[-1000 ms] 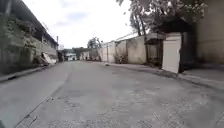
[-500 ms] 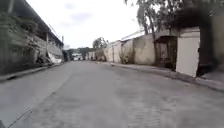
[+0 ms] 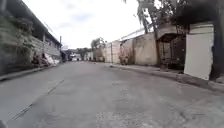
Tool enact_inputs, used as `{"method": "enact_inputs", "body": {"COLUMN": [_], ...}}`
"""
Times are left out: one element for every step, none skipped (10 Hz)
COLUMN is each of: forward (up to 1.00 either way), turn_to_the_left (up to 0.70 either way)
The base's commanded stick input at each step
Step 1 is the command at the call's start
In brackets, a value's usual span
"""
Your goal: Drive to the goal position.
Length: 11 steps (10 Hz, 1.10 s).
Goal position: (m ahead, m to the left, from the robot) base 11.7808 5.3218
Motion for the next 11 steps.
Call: {"method": "enact_inputs", "body": {"forward": [1.0, 1.0, 1.0, 1.0, 1.0, 1.0, 1.0, 1.0, 1.0, 1.0, 1.0], "turn_to_the_left": [-0.21, -0.21, 0.05, 0.19, 0.08, -0.21, -0.21, -0.08, 0.15, 0.03, -0.21]}}
